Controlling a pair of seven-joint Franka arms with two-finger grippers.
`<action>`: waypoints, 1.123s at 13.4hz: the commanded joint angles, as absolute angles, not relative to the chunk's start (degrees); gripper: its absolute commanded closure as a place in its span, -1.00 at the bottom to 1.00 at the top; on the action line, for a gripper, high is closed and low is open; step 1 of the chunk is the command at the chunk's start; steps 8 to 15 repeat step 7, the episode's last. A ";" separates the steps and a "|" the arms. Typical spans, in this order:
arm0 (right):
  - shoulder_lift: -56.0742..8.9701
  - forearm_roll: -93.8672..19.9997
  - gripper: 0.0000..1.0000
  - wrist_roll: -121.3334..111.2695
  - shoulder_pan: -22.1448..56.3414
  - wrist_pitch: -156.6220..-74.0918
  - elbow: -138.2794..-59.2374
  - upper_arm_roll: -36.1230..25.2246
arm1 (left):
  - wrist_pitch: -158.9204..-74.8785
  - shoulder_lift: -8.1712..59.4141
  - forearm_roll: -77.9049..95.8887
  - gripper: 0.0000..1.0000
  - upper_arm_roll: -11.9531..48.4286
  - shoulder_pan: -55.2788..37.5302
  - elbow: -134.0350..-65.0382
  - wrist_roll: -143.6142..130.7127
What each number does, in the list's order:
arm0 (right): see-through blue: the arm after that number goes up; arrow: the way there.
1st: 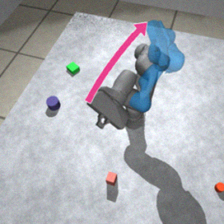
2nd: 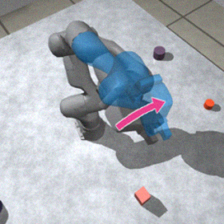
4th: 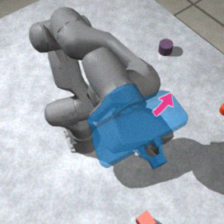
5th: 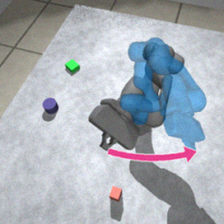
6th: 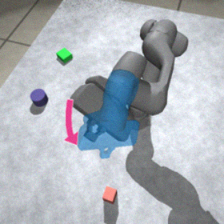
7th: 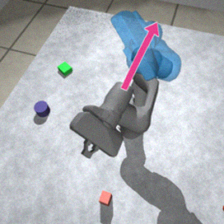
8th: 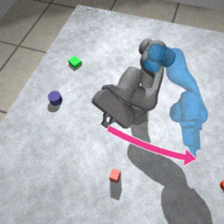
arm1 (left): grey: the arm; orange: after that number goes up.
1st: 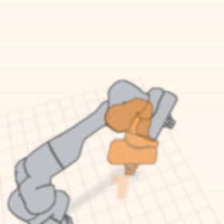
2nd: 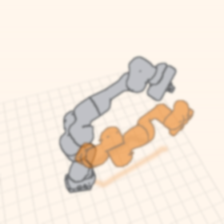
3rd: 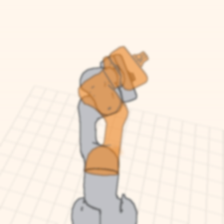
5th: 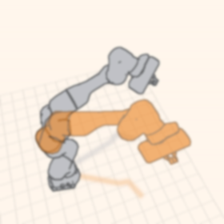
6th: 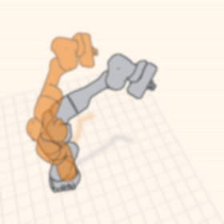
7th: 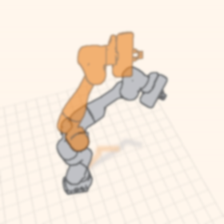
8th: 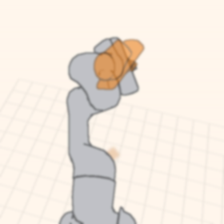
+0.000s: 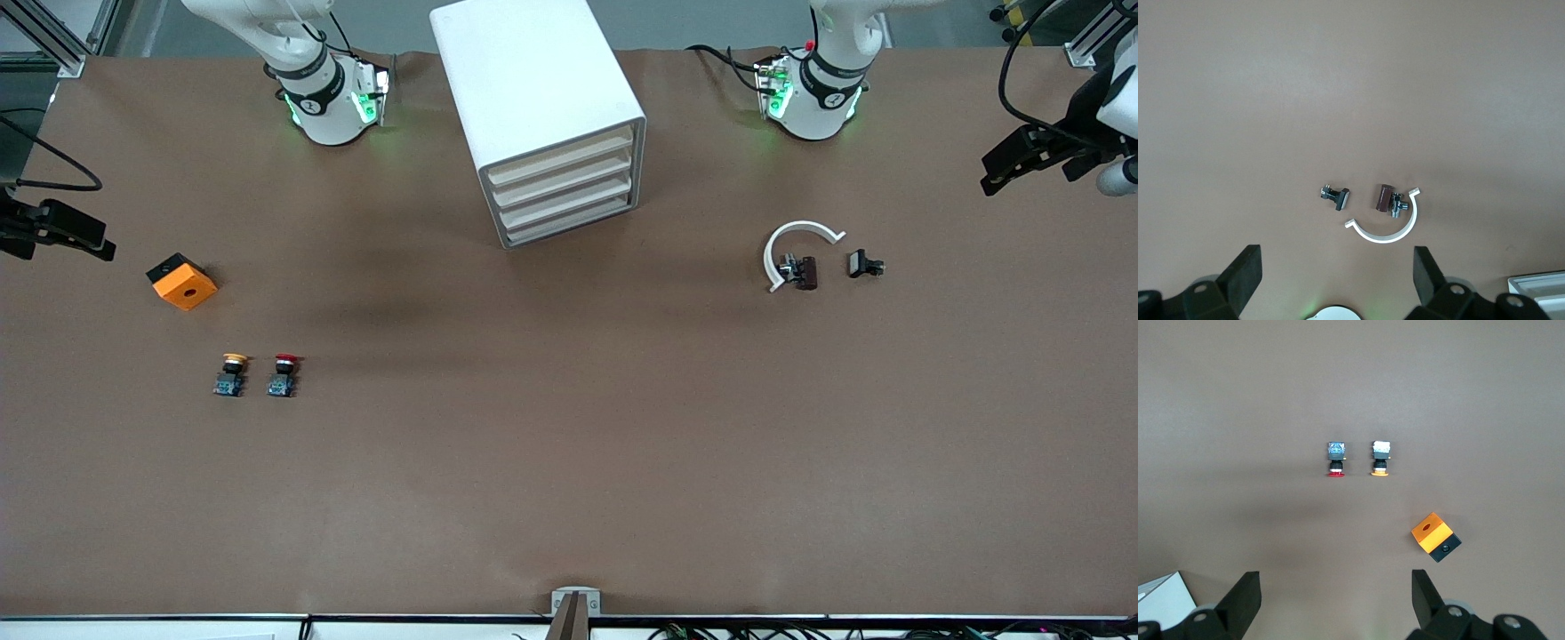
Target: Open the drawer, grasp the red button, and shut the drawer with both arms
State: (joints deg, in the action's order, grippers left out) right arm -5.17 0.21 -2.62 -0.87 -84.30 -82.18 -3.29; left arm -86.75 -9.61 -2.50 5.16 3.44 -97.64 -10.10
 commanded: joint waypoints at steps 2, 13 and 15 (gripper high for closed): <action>-5.45 -0.79 -1.00 -2.90 -0.53 -85.07 -81.83 -3.34 | -85.43 -8.88 -1.41 -1.00 4.40 4.31 -96.15 -7.56; -5.36 -0.70 -1.00 -2.99 -0.53 -85.52 -81.74 -3.43 | -85.43 -8.79 -1.41 -1.00 4.31 4.31 -96.24 -7.30; -5.36 -0.70 -1.00 -2.99 -0.53 -85.52 -81.74 -3.43 | -85.43 -8.79 -1.41 -1.00 4.31 4.31 -96.24 -7.30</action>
